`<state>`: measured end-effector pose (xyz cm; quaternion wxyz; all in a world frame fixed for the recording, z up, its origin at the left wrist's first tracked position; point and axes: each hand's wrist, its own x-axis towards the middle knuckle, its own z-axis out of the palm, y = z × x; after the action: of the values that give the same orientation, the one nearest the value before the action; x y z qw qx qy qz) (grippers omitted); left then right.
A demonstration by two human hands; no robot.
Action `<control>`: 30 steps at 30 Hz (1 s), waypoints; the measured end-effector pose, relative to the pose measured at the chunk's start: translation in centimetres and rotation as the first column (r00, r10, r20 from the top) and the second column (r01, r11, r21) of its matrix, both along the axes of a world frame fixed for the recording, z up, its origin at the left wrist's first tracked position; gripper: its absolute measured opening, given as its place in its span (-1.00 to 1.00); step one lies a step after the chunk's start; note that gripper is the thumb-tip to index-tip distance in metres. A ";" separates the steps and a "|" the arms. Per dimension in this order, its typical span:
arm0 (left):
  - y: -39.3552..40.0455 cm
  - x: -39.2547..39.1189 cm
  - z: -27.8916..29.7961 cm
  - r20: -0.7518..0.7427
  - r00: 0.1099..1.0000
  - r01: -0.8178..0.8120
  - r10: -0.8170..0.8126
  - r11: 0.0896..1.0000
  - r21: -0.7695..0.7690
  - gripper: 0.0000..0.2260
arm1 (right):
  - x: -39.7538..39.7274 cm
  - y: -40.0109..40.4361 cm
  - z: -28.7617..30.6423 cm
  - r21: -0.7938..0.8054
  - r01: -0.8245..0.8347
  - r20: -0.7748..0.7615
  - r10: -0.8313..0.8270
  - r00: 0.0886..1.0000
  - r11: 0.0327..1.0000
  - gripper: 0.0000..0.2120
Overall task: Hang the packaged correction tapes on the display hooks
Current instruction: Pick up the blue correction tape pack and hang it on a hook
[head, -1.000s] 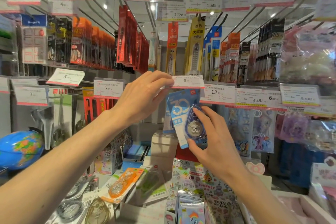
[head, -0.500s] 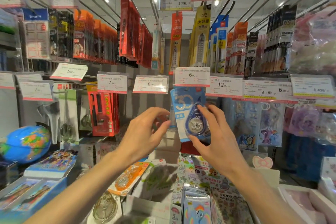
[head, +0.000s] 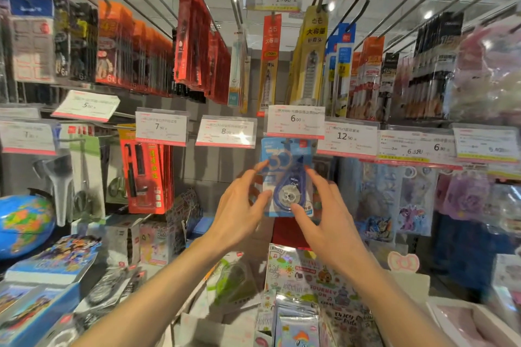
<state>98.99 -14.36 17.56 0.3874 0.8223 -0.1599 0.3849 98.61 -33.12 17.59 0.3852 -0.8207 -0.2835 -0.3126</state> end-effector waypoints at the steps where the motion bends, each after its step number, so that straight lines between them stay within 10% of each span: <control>1: 0.0 0.3 0.1 0.000 1.000 -0.023 0.023 1.000 0.014 -0.53 | 0.4 0.2 0.0 0.000 0.012 -0.019 -0.012 1.000 1.000 -0.39; 30: 8.0 -4.3 -4.9 -0.269 0.963 -0.017 0.023 1.000 0.023 -0.67 | -2.2 4.7 -4.0 -0.004 -0.025 -0.315 0.023 0.949 1.000 -0.53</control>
<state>94.68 -6.31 12.70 0.3933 0.8725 -0.1013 0.2718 96.46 -28.46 13.55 0.4258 -0.8581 -0.2297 -0.1718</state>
